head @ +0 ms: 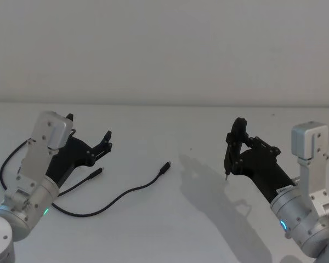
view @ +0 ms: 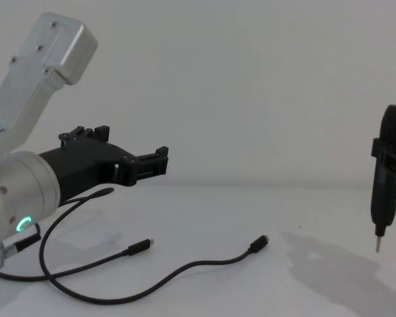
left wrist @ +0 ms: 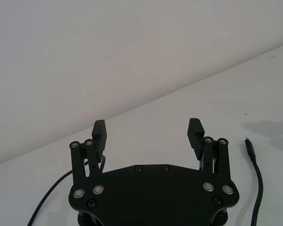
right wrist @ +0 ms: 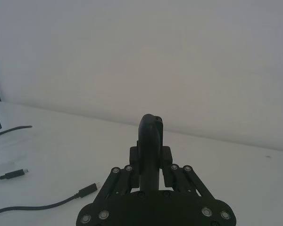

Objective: Pick up the data cable with the one hand.

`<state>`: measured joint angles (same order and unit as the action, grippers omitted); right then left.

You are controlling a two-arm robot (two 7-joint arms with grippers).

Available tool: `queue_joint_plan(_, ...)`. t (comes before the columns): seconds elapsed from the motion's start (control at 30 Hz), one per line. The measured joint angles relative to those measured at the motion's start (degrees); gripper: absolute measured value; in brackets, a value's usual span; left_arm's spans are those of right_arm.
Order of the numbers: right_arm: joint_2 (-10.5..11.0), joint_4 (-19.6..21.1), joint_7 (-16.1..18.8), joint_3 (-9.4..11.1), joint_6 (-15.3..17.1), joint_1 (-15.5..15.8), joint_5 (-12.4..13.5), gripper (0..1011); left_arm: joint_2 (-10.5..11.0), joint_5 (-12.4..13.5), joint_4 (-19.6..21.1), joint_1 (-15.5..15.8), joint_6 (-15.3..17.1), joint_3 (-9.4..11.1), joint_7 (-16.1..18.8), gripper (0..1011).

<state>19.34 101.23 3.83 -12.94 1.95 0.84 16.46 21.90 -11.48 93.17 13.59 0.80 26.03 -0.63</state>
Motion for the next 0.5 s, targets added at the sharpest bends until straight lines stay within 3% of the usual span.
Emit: queue_joint_plan(0.5, 0.0, 0.0, 0.0, 0.0, 0.0, 0.0, 0.0, 275, 0.0, 0.0, 0.0, 0.0, 0.0, 0.0, 0.0, 1001)
